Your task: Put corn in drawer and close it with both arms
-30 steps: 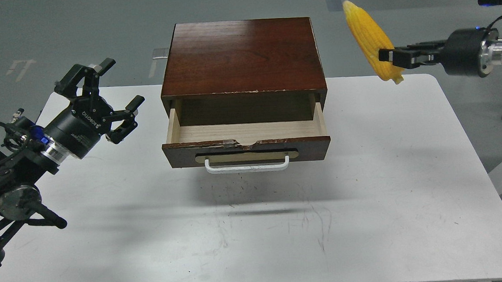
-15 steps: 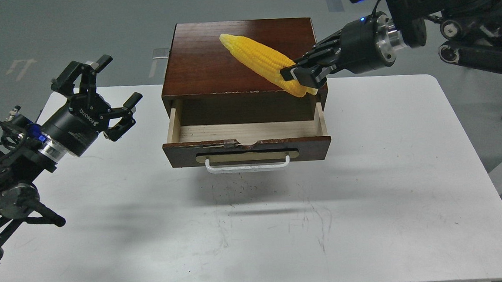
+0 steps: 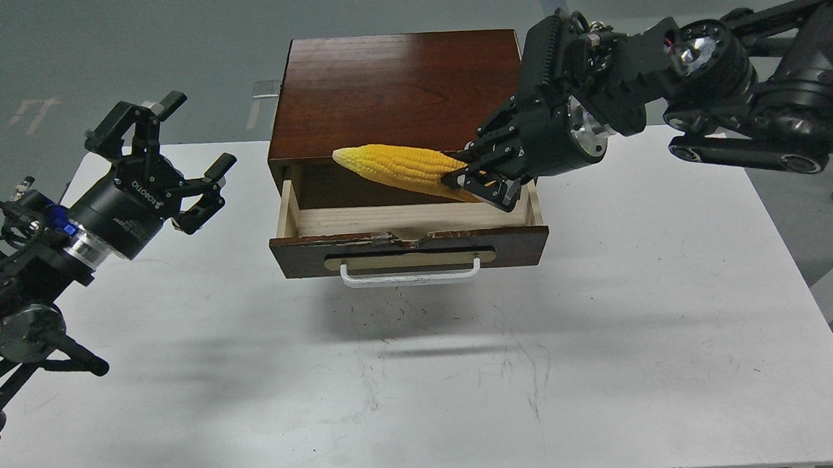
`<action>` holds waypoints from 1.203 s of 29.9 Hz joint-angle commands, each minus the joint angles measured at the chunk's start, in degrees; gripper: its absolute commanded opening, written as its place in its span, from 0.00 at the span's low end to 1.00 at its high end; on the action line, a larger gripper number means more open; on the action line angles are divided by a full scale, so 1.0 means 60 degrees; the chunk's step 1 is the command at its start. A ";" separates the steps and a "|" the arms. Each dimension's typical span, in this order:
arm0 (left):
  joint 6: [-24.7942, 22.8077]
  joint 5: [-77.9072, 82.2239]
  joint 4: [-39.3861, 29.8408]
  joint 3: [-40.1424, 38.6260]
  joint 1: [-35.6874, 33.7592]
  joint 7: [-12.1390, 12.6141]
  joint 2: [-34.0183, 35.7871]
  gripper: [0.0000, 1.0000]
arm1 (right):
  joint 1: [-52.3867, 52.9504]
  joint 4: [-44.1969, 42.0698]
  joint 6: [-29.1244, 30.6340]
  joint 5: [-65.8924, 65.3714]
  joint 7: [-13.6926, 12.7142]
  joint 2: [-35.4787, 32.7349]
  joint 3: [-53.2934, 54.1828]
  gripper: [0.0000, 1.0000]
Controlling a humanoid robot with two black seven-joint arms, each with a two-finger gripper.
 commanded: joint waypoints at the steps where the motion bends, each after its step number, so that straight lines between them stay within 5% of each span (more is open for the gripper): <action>1: 0.0000 0.0001 0.0000 -0.0012 0.0000 -0.0001 0.0028 1.00 | -0.0233 -0.0275 -0.0021 0.0052 -0.0001 0.0342 -0.0015 0.30; 4: 0.0000 0.0001 0.0000 -0.0012 0.0000 -0.0001 0.0028 1.00 | -0.0365 -0.0305 -0.0021 0.0052 -0.0001 0.0415 -0.0015 0.41; 6: 0.0000 -0.0013 0.0000 -0.0012 0.0000 -0.0001 0.0042 1.00 | -0.0438 -0.0348 -0.0035 0.0052 -0.0001 0.0430 -0.0015 0.60; 14: 0.0000 0.0001 0.0000 -0.0012 0.0000 -0.0001 0.0028 1.00 | -0.0351 -0.0290 -0.0079 0.0154 -0.0001 0.0401 0.0015 0.85; 21: 0.0000 0.0001 0.0000 -0.0012 0.0000 -0.0001 0.0028 1.00 | -0.0131 -0.0202 -0.0123 0.0446 -0.0001 0.0050 0.0453 0.93; 30: 0.0000 0.0030 0.0000 0.0002 0.0000 -0.0001 -0.0016 1.00 | 0.0045 0.0296 -0.0006 0.3989 -0.0001 -0.1970 0.1742 0.96; 36: 0.0000 0.0031 0.0015 0.0017 0.0014 -0.0001 -0.0075 1.00 | -0.1505 0.0267 0.0009 0.6933 -0.0001 -0.3538 0.2884 0.96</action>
